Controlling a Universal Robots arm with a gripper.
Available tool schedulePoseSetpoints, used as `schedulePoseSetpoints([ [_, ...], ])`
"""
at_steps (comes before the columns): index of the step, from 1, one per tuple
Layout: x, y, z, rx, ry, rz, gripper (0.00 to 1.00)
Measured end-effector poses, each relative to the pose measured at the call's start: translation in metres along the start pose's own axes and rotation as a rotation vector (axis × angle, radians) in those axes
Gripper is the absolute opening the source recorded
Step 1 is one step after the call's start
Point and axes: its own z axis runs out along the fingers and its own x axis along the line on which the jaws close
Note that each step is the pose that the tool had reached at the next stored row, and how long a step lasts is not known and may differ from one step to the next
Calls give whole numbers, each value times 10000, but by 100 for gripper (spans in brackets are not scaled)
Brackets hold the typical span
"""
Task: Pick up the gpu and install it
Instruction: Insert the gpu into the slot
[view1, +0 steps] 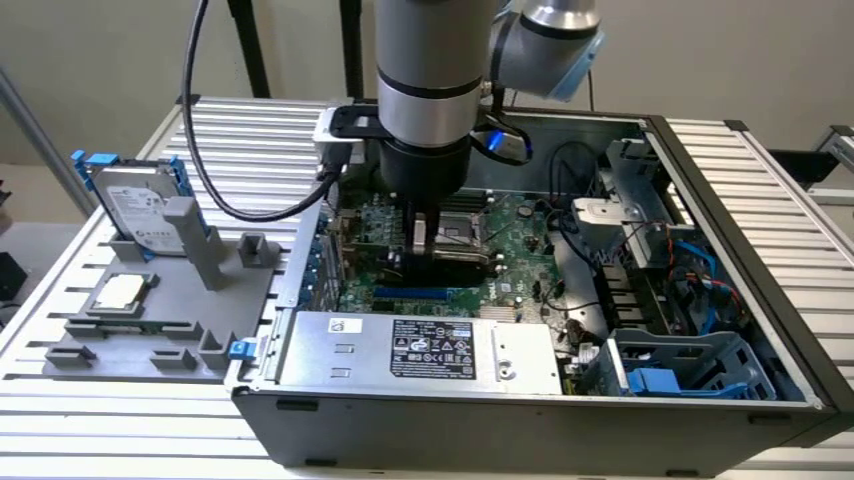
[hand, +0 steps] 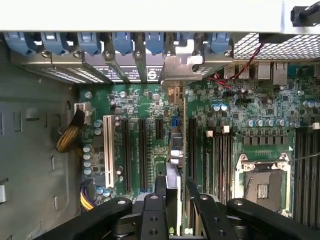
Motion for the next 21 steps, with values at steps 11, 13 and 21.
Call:
schedulePoseSetpoints([
  [11,-8,70,137,0,-60,1,0],
  [13,-9,74,140,-2,-71,1,0],
  [21,-8,87,159,-18,-82,3,0],
])
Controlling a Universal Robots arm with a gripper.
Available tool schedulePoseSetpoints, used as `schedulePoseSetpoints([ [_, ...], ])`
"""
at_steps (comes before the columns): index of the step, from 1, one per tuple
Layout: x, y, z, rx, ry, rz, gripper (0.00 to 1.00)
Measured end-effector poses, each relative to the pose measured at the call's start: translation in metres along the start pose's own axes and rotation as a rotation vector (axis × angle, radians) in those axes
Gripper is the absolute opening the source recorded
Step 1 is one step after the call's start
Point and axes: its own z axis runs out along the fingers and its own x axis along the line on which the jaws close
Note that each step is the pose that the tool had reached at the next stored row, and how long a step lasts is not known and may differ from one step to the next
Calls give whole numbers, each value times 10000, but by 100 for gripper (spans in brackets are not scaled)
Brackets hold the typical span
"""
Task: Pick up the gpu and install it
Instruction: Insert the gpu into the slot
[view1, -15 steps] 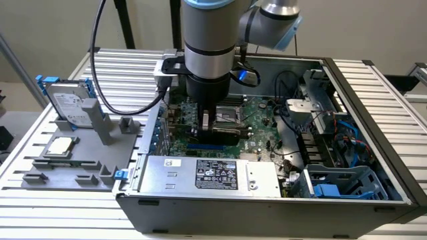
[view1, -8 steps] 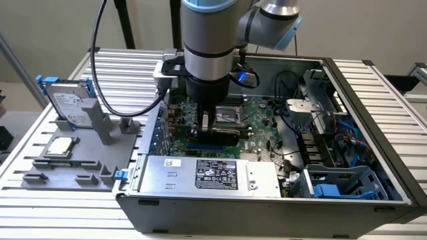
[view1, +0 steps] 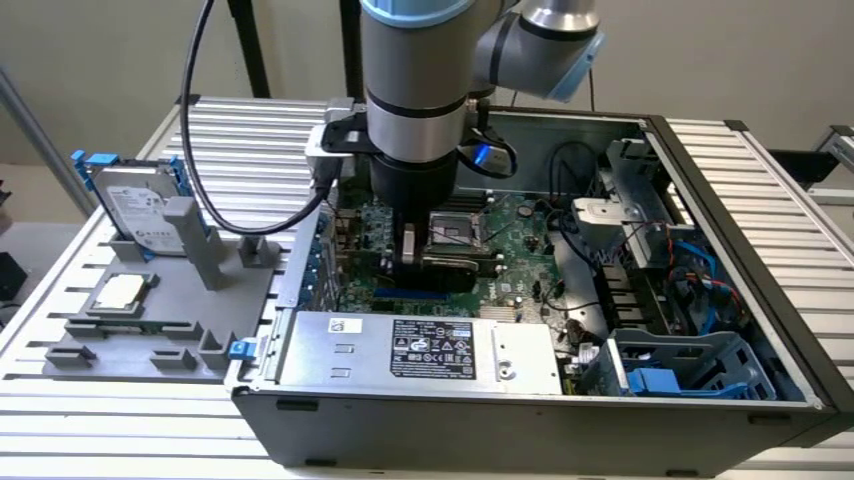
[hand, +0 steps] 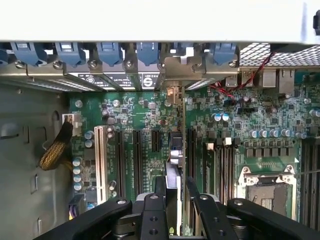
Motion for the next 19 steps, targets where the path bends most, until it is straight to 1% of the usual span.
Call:
schedulePoseSetpoints([
  [4,1,3,14,-20,-1,3,0],
  [9,2,8,25,-68,4,8,0],
  [19,4,7,52,-71,12,7,0],
])
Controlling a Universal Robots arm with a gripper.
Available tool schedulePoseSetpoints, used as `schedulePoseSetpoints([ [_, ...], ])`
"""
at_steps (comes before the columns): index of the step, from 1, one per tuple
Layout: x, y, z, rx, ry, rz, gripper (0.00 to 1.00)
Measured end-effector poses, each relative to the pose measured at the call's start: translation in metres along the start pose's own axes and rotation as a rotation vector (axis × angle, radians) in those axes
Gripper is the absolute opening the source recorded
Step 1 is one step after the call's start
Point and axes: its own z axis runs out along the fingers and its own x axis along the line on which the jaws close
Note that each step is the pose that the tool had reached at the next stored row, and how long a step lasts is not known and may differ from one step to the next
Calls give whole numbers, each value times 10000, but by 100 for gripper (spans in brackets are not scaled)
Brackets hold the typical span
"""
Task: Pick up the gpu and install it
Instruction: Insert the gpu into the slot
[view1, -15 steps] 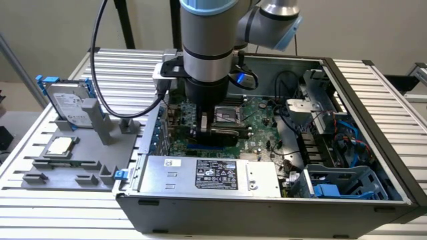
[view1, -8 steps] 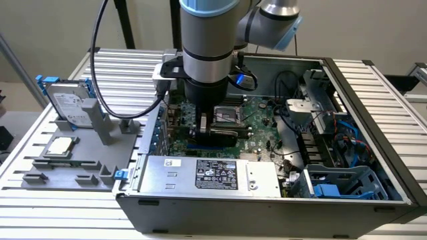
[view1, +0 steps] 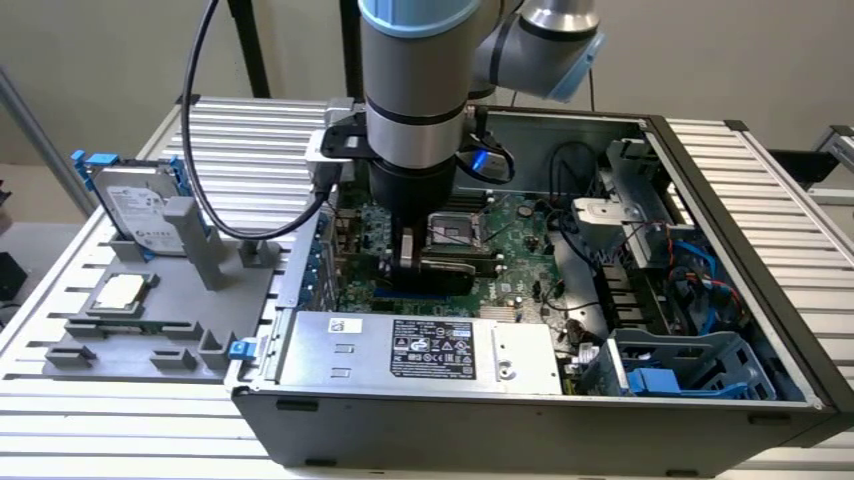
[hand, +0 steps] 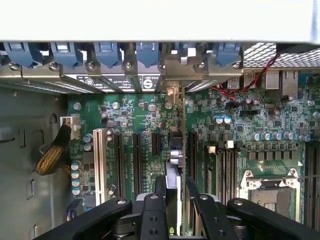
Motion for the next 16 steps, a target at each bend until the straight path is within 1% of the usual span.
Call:
schedulePoseSetpoints([
  [2,0,0,1,1,6,-1,0],
  [4,0,0,2,3,28,0,0],
  [10,0,0,5,7,143,0,0],
  [16,-3,1,31,6,152,1,0],
])
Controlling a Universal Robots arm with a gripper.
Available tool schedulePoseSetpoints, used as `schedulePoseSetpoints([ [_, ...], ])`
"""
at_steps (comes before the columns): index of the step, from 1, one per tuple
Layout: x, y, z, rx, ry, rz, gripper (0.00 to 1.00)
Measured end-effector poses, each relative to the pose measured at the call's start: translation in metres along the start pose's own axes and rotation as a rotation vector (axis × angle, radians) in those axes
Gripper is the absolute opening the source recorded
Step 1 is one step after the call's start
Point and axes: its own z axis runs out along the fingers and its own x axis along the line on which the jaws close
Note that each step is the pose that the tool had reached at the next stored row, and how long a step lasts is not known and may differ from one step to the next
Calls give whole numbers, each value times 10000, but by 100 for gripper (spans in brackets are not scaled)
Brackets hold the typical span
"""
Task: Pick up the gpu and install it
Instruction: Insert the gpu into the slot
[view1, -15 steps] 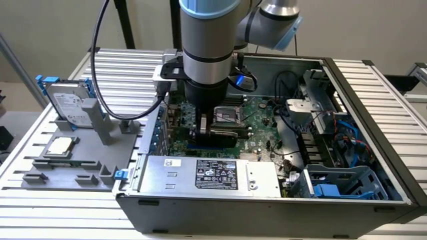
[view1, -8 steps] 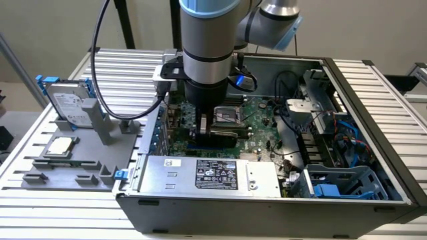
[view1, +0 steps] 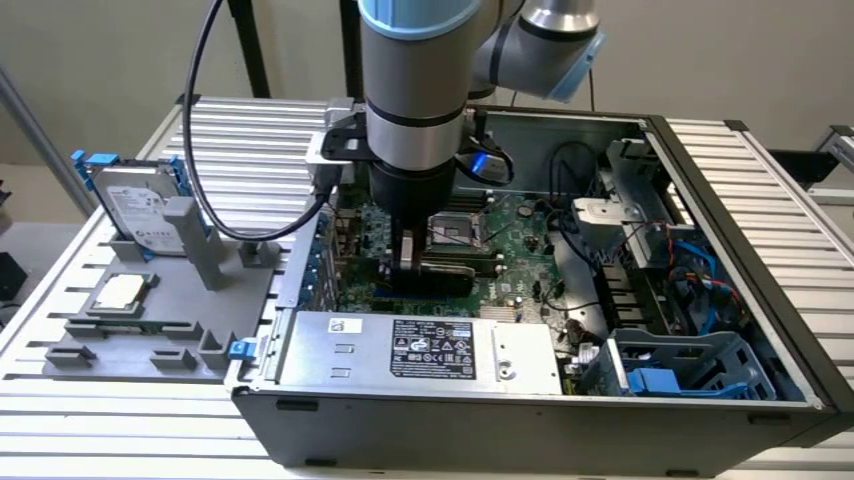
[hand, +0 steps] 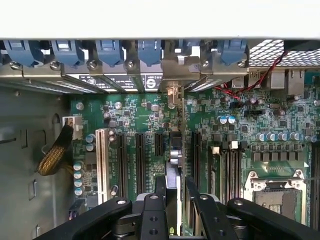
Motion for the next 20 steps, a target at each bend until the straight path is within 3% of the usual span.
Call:
schedulePoseSetpoints([
  [20,-60,35,16,1,2,4,0],
])
